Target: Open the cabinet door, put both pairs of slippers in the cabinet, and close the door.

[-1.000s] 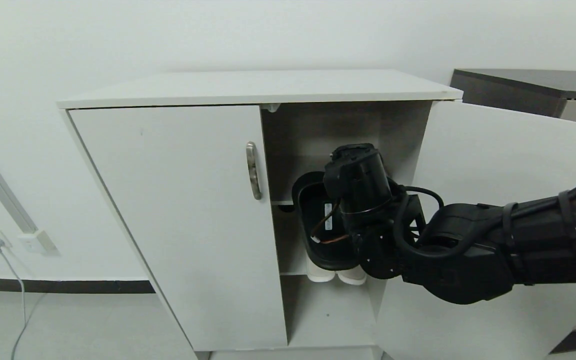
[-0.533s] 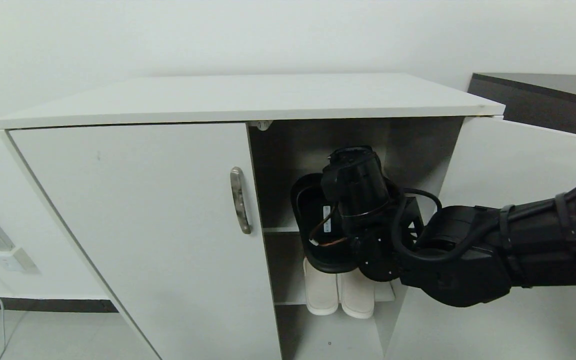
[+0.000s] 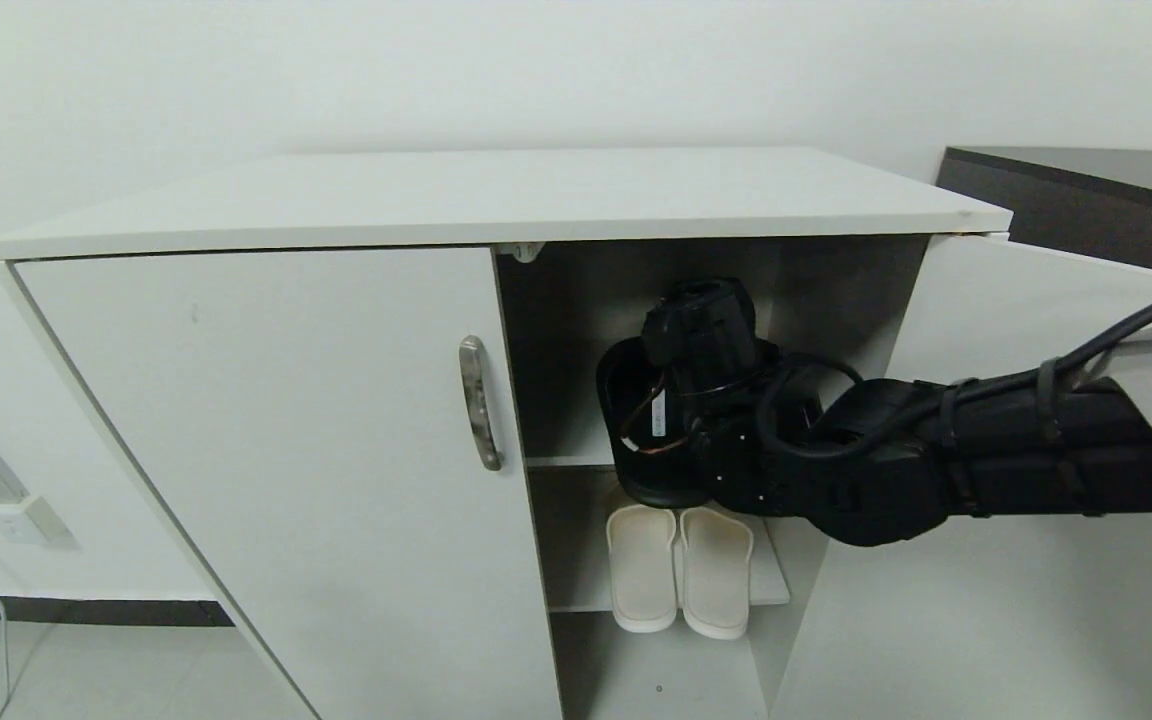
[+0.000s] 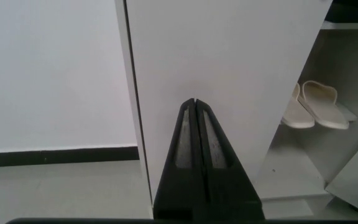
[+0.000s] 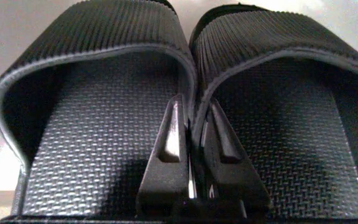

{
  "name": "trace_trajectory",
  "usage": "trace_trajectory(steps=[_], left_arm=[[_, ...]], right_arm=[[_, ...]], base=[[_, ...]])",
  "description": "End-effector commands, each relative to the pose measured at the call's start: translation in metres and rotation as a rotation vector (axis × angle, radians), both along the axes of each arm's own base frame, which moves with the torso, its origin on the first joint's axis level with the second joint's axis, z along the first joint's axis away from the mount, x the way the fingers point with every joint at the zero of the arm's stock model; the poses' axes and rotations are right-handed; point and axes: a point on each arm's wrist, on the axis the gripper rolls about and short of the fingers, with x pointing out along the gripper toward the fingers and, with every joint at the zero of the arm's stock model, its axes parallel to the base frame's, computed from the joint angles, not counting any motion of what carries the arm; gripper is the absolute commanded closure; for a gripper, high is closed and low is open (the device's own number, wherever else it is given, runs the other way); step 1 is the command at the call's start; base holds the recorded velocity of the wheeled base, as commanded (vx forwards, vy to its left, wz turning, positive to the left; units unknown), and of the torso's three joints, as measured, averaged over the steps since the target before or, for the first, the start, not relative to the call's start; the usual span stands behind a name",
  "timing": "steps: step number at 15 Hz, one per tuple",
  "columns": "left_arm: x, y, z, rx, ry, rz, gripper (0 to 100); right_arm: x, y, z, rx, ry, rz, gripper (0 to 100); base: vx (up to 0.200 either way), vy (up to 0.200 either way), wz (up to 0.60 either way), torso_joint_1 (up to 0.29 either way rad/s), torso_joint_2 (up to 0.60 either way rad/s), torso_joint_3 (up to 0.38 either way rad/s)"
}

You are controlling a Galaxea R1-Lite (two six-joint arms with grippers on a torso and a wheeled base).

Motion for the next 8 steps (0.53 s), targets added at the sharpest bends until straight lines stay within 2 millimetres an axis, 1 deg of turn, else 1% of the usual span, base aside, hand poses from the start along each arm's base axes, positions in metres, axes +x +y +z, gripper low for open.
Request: trace_trajectory(steps=[1,4,6,7,8], left_arm=[[0.000,0.000,0.000,-0.001,0.001,0.000,100],[0.000,0.000,0.000,-0.001,0.001,0.000,100],[0.000,0.000,0.000,-0.001,0.001,0.000,100],[0.000,0.000,0.000,-0.001,0.001,0.000,100],[0.000,0.000,0.000,-0.001,0.001,0.000,100]], right_arm=[[0.016,0.003,0.000,0.002,-0.001,-0.019,100],[0.030,0.006,0.007,0.016,-0.014,-0.039,100],[0.034,0.007,0.009,0.016,-0.014,-0.042,100],[0.034,0.007,0.009,0.016,-0.014,-0.042,100],[0.039,0.009,0.000,0.009,-0.004,-0.048,100]], base=[[0.000,0.000,0.00,0.000,0.00,0.000],[0.000,0.000,0.00,0.000,0.00,0.000],[0.000,0.000,0.00,0.000,0.00,0.000],[0.000,0.000,0.00,0.000,0.00,0.000],[0.000,0.000,0.00,0.000,0.00,0.000]])
